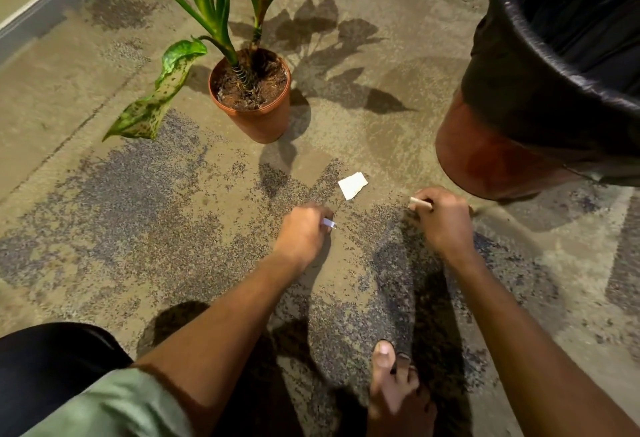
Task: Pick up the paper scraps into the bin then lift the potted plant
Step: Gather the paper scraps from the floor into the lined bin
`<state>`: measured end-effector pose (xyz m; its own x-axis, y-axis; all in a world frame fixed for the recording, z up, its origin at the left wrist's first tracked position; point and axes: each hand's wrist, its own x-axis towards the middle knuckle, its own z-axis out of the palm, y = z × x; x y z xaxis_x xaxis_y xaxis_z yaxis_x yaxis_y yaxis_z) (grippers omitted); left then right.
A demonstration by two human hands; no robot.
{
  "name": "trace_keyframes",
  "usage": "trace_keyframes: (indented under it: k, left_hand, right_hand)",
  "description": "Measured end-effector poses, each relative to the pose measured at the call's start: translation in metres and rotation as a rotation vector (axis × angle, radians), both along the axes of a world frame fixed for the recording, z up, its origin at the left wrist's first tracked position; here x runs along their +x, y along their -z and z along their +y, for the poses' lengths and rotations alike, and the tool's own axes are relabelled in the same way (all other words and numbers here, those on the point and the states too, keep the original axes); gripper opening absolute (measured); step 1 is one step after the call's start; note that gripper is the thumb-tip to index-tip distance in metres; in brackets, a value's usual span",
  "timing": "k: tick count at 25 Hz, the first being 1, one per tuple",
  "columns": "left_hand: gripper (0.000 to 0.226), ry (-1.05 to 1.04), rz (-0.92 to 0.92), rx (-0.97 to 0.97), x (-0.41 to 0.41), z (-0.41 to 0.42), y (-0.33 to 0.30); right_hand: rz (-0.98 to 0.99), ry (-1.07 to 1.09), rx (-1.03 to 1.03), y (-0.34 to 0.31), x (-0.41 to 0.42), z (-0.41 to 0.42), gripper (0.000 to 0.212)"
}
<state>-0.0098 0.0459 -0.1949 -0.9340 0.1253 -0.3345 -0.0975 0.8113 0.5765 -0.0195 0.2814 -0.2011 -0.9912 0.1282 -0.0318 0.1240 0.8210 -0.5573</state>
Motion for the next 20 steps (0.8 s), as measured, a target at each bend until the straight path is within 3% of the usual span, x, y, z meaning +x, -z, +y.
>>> trace_keyframes:
  k: [4, 9, 12, 16, 20]
  left_hand:
    - [0.025, 0.056, 0.005, -0.091, 0.004, 0.0, 0.008]
    - [0.025, 0.225, 0.042, -0.204, -0.004, 0.004, 0.004]
    - [0.017, 0.239, 0.034, -0.183, -0.015, 0.007, 0.0]
    - [0.017, 0.066, 0.096, -0.051, -0.039, 0.017, -0.001]
    - [0.012, 0.153, 0.094, -0.064, -0.058, 0.041, 0.004]
  right_hand:
    - [-0.024, -0.034, 0.099, 0.014, 0.012, -0.004, 0.022]
    - [0.008, -0.061, 0.1, 0.015, 0.008, -0.004, 0.02]
    - [0.019, -0.064, 0.074, 0.012, 0.008, -0.004, 0.02]
    - [0.085, -0.074, 0.046, 0.006, 0.011, -0.007, 0.017]
    - [0.131, -0.09, -0.01, -0.008, 0.014, -0.01, 0.015]
